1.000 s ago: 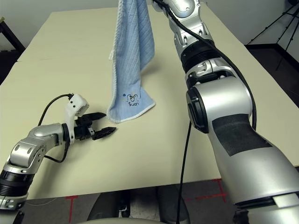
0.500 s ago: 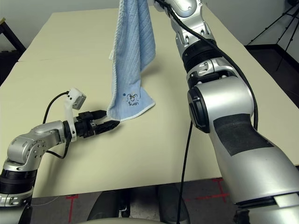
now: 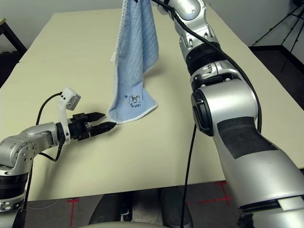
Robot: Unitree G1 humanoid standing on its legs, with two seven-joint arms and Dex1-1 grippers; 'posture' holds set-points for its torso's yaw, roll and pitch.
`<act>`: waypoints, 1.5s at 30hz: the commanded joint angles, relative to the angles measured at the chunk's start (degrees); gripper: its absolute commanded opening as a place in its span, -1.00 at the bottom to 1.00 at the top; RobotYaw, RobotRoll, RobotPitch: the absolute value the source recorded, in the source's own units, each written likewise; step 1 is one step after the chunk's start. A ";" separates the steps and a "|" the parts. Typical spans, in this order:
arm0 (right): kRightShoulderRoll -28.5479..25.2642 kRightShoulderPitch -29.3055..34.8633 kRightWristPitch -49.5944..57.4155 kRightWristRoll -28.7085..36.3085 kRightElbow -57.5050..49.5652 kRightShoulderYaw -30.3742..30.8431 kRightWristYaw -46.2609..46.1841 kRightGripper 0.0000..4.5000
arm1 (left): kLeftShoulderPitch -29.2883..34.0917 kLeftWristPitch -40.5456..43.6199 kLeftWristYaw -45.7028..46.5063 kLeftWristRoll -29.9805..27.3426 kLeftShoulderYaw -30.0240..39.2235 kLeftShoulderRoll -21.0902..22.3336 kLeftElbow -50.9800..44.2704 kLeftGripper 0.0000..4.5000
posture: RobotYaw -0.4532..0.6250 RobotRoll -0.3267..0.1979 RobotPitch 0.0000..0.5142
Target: Fold the towel and set it aside.
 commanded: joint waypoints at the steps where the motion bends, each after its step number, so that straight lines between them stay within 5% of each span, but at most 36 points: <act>1: -0.46 0.27 -0.72 -0.60 0.04 0.23 0.29 -1.00 | -0.36 1.06 1.38 -1.05 -0.49 -1.60 -0.03 -0.11 | -0.16 0.25 -0.59; 6: -0.61 0.38 -0.70 -0.57 -0.09 0.21 0.37 -1.00 | -1.36 1.39 2.65 -1.15 -0.82 -3.47 0.86 -0.98 | -0.17 0.25 -0.58; 15: -0.84 0.82 -0.67 -0.50 -0.38 0.20 0.51 -1.00 | -2.59 1.89 4.59 -0.92 -0.46 -4.86 3.21 -0.99 | -0.18 0.25 -0.58; 22: -3.20 3.30 -0.56 0.95 -0.49 -1.18 2.69 -1.00 | -2.98 0.19 7.41 4.87 0.34 1.18 8.64 -0.99 | -0.18 0.25 -0.55; 28: -8.28 10.79 2.20 8.51 -3.16 -6.82 13.20 -1.00 | -7.92 -8.43 8.45 11.41 3.20 8.44 14.42 -0.99 | -0.18 0.25 -0.48; 32: -12.19 18.94 6.41 15.42 -8.80 -9.77 28.60 -1.00 | -14.88 -11.15 6.51 12.83 3.45 11.94 18.45 -0.99 | -0.21 0.25 -0.46; 39: -19.02 32.58 26.85 25.55 -19.74 -11.84 46.81 -1.00 | -25.16 -16.80 8.34 18.51 2.31 13.08 26.56 -0.99 | -0.28 0.25 -0.36; 42: -20.37 35.79 38.05 30.51 -25.28 -13.96 47.48 -1.00 | -27.94 -18.29 9.17 20.34 2.03 12.73 29.21 -0.99 | -0.29 0.25 -0.33; 45: -21.62 38.20 37.87 28.05 -27.05 -12.98 45.18 -1.00 | -29.86 -19.68 12.14 22.49 2.64 11.80 32.07 -0.99 | -0.30 0.25 -0.31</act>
